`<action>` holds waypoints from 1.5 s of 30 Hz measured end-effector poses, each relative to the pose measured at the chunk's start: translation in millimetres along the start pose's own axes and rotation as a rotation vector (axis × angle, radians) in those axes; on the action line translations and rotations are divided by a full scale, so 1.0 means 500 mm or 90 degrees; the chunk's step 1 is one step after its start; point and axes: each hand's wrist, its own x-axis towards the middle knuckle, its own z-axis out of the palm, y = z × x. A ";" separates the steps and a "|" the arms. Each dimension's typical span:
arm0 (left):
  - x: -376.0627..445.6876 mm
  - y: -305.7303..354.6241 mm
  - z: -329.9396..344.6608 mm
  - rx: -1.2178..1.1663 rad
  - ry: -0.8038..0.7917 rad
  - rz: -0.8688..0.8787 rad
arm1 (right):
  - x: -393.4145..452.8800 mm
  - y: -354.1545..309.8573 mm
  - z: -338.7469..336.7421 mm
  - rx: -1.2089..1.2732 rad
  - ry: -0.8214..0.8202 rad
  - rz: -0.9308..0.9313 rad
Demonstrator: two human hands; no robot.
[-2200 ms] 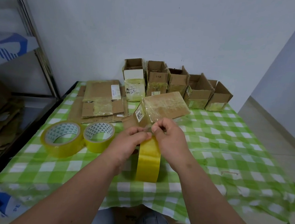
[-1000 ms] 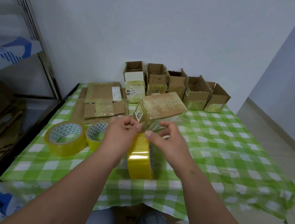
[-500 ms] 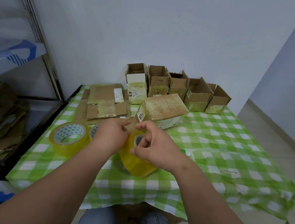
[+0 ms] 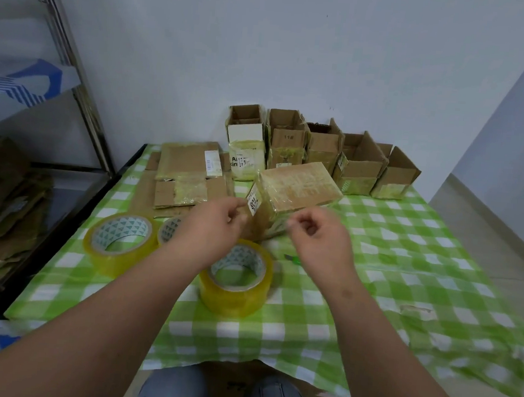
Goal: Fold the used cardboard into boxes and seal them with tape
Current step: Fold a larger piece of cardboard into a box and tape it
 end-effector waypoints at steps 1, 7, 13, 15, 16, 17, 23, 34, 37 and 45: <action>0.005 0.008 0.005 -0.018 0.013 0.027 | 0.015 0.012 -0.007 -0.065 0.068 -0.019; 0.044 0.039 0.019 0.069 -0.015 0.133 | 0.086 0.066 -0.044 -0.342 0.021 0.067; 0.067 0.024 0.032 0.053 -0.008 0.136 | 0.143 0.107 -0.045 -0.143 -0.095 0.089; 0.069 0.018 0.034 0.030 -0.005 0.133 | 0.146 0.106 -0.041 -0.040 -0.066 0.089; 0.070 0.016 0.033 0.024 -0.006 0.133 | 0.146 0.105 -0.039 -0.023 -0.046 0.088; 0.071 0.012 0.032 0.024 -0.009 0.133 | 0.146 0.105 -0.038 -0.016 -0.028 0.086; 0.076 0.001 0.028 -0.026 -0.003 0.116 | 0.123 0.099 -0.035 0.010 0.035 0.059; 0.073 0.024 0.042 -0.022 0.019 0.081 | 0.080 0.107 -0.026 -0.082 0.067 0.023; 0.073 0.032 0.043 -0.014 0.019 0.062 | 0.088 0.109 -0.020 -0.131 0.053 0.031; 0.081 0.041 0.050 0.001 -0.002 -0.001 | 0.097 0.111 -0.026 -0.161 0.063 0.039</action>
